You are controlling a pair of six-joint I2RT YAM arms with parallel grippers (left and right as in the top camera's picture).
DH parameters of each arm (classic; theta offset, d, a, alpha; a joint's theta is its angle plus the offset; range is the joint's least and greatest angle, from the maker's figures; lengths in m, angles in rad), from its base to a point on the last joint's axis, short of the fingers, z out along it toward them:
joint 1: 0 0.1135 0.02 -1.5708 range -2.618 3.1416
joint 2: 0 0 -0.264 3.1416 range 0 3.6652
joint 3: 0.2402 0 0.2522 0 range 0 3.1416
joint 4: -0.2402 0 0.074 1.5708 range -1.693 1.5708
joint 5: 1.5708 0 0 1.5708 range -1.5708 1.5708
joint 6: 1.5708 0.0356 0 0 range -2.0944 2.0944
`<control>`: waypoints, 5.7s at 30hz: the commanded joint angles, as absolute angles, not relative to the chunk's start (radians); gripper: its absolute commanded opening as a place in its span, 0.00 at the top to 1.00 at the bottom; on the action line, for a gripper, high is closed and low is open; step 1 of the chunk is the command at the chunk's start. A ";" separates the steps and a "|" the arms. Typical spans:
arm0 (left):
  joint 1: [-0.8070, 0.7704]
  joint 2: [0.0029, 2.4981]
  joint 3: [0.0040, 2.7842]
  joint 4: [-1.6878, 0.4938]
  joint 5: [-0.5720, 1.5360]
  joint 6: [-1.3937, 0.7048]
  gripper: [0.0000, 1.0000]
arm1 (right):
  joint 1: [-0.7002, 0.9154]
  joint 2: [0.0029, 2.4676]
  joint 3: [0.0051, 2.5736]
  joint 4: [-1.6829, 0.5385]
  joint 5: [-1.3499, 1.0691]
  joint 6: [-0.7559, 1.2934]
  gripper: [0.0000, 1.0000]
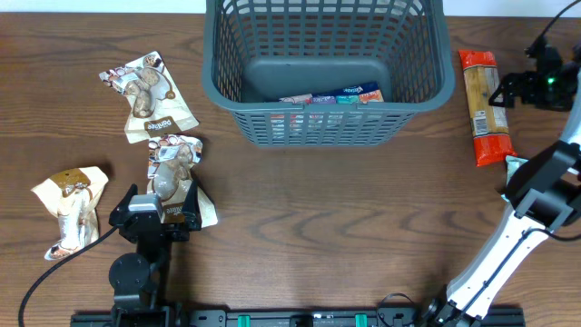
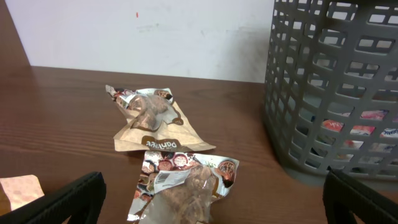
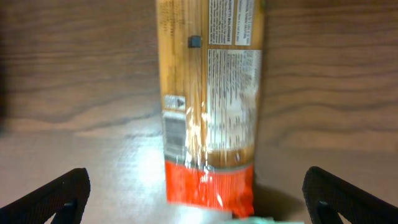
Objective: Pack container
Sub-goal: 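Move right gripper to the orange snack bar and grasp it, then lift orange snack bar with right gripper and drop into basket, then move right gripper to the green wipes packet and grasp it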
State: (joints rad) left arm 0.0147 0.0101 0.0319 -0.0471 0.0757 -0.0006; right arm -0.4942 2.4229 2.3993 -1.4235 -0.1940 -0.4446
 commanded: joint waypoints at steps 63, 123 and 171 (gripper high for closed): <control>0.010 0.004 0.005 -0.058 0.124 -0.025 0.01 | -0.297 2.096 2.687 -1.172 -0.176 -0.210 0.99; 0.010 0.004 0.005 -0.058 0.147 -0.025 0.01 | -0.097 2.016 2.677 -1.374 -0.265 -0.447 0.01; 0.010 0.004 0.005 -0.054 0.146 -0.024 0.01 | -0.745 1.711 1.383 -0.987 -0.034 -0.287 0.01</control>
